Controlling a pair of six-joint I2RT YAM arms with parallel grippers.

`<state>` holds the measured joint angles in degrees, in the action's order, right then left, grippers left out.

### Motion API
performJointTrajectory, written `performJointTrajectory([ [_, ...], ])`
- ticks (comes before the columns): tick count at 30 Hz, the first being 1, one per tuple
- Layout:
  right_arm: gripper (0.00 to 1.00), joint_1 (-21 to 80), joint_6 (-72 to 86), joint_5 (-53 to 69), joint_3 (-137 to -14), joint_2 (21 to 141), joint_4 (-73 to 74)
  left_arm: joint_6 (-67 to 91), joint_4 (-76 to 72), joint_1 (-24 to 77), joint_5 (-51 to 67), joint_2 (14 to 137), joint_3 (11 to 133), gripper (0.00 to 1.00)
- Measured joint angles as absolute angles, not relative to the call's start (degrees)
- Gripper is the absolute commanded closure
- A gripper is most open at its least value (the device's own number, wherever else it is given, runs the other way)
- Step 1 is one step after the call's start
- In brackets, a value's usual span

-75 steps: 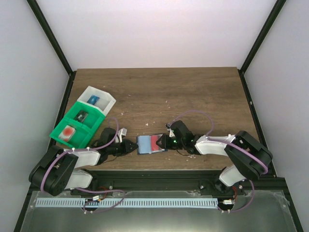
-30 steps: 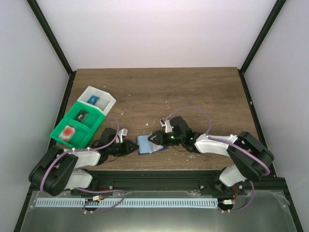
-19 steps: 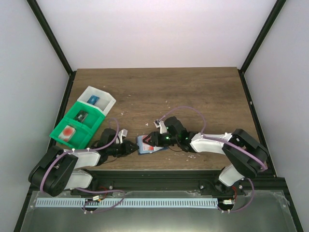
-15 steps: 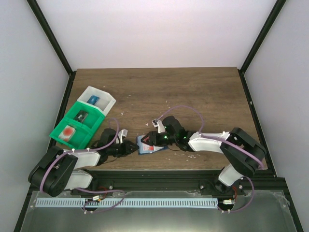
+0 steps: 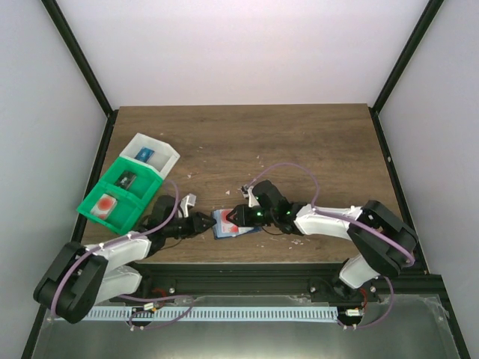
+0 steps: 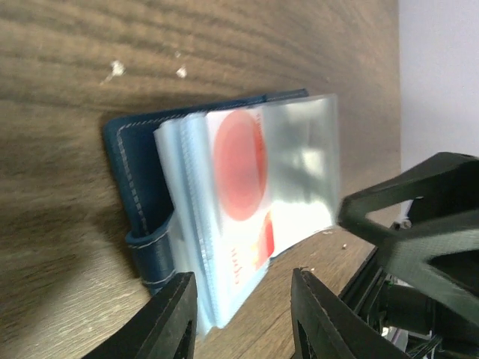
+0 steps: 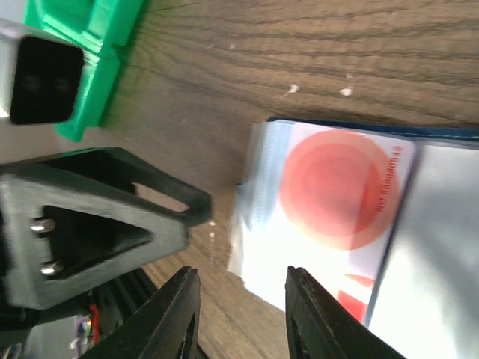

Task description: Take the credit cards out of the card holder

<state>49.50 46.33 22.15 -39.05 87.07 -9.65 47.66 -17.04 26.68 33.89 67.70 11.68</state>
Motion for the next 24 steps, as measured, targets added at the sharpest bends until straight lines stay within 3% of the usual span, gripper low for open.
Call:
performJointTrajectory([
  [5,0.75,49.25,44.71,19.09,-39.51,87.48,-7.53,47.59,-13.69,26.68,32.16,62.65,13.61,0.63],
  [12,0.77,47.94,43.53,18.44,-40.4,90.0,-7.38,48.47,-16.78,26.76,32.56,62.15,13.76,1.0],
  [24,0.78,45.98,43.53,19.81,-39.79,93.41,-9.96,49.15,-27.62,27.33,35.75,78.43,14.0,1.0],
])
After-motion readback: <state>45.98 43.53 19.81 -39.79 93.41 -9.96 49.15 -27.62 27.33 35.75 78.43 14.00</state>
